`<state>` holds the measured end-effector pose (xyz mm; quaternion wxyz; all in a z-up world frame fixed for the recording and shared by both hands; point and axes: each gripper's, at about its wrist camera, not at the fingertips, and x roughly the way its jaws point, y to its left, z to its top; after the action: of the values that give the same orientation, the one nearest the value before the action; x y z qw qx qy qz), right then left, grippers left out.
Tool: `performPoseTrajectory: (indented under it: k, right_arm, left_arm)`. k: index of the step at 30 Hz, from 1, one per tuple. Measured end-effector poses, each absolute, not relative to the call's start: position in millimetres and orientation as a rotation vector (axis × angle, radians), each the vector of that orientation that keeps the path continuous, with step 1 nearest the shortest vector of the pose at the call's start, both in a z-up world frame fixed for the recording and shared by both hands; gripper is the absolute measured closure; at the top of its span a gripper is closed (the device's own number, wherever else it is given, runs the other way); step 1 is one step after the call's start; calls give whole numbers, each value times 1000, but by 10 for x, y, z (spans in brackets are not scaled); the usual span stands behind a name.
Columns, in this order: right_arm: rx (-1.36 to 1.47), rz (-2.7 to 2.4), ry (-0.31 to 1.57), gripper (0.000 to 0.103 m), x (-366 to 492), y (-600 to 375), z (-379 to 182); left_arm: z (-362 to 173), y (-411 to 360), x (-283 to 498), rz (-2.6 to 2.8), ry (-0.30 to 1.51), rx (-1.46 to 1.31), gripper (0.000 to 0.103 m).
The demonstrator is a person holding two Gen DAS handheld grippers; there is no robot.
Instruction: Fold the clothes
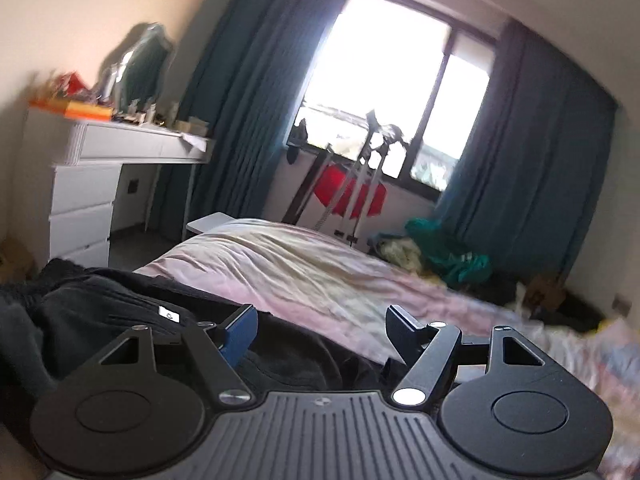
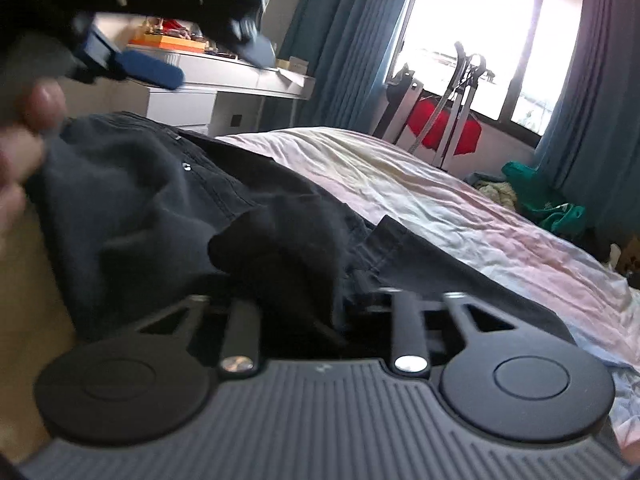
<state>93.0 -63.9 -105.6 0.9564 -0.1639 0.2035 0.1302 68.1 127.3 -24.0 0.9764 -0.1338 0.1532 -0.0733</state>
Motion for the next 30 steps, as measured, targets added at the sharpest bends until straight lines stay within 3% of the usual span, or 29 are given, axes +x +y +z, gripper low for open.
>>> performPoseTrajectory:
  k: [1,3,7,14,20,30]
  right_arm:
    - [-327,290,435,29,896,-662,-1045]
    - [-325,339,464,24,724,-727,-965]
    - [-357,340,473,24,440,-968,-775]
    - [-32,165,352,25,285,-1789,-488]
    - [208,-11,468,25,613,-2278,-767]
    - [103,-18,615,23,752,-2042,-1128]
  left_arm:
    - [-259,1233,676,-157,313,-252,31]
    - [-283,1163,669,-173,321,-218,31]
    - [-304,1002,626,-216,324,-158,30]
    - [-394,685,605,-259,345,-39,29]
    - [-589,444,631,-277,377,49,28]
    - [-995,332,891,-216,574,115,26]
